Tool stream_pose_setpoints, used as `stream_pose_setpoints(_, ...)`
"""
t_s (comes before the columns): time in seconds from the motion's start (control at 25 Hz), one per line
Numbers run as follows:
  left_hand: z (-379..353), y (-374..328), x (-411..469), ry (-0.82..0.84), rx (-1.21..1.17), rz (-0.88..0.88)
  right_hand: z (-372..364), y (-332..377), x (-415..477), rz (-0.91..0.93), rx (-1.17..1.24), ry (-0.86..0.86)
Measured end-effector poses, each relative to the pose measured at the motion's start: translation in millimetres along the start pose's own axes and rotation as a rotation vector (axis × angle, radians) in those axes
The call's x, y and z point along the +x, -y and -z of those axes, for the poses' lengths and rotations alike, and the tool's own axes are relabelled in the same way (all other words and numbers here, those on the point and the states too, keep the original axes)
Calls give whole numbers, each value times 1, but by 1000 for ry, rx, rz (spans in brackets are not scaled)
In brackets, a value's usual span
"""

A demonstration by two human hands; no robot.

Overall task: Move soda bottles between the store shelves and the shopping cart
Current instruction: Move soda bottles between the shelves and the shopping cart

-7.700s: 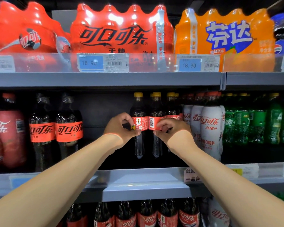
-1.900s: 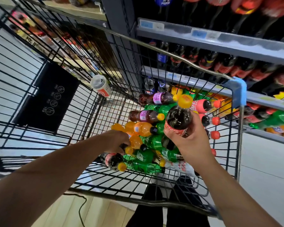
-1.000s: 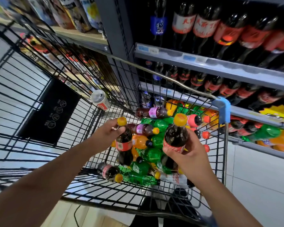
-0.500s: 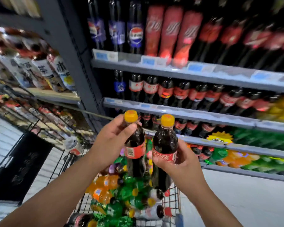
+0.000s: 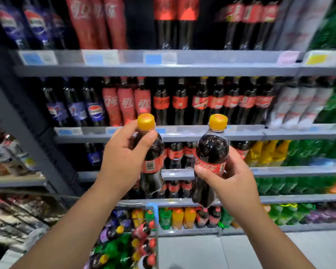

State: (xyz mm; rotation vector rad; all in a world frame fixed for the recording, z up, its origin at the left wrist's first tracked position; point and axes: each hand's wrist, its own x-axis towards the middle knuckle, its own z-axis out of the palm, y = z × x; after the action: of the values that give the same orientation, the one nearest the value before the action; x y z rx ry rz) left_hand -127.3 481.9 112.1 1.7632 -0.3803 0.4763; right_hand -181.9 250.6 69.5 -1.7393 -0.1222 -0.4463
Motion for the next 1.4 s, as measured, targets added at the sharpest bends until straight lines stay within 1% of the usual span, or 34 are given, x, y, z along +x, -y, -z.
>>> stream_pose_setpoints(0.2,-91,-55,41,-61,6,-103,113,27,46,109,-33,-30)
stream_pose_setpoints(0.36,-153,-100,84,-84,-34,-192,187,49,89,206,-60,-53)
stream_pose_setpoints(0.48,-184,-134,121,-94,-48,-266,224,66,119,263,-74,-77)
stream_pose_setpoints(0.6,-203,-166,156,-147,-76,-376,247,85,153,318,-55,-85)
stream_pose_setpoints(0.84,-219,-192,215,-157,-182,-473,253,105,234,427,112,-154)
stream_pose_setpoints(0.96,-219,-189,244,-184,-171,-548,246,106,279,461,116,-235)
stream_pose_setpoints(1.08,-219,-184,274,-201,-172,-613,236,101,316,479,111,-270)
stream_pose_setpoints(1.2,-223,-177,304,-202,-140,-672,224,94,343,509,116,-256)
stream_pose_setpoints(1.32,-231,-165,323,-137,-119,-682,214,84,360,511,140,-230)
stream_pose_setpoints(1.4,-236,-153,332,-110,-84,-682,209,75,369,498,106,-218)
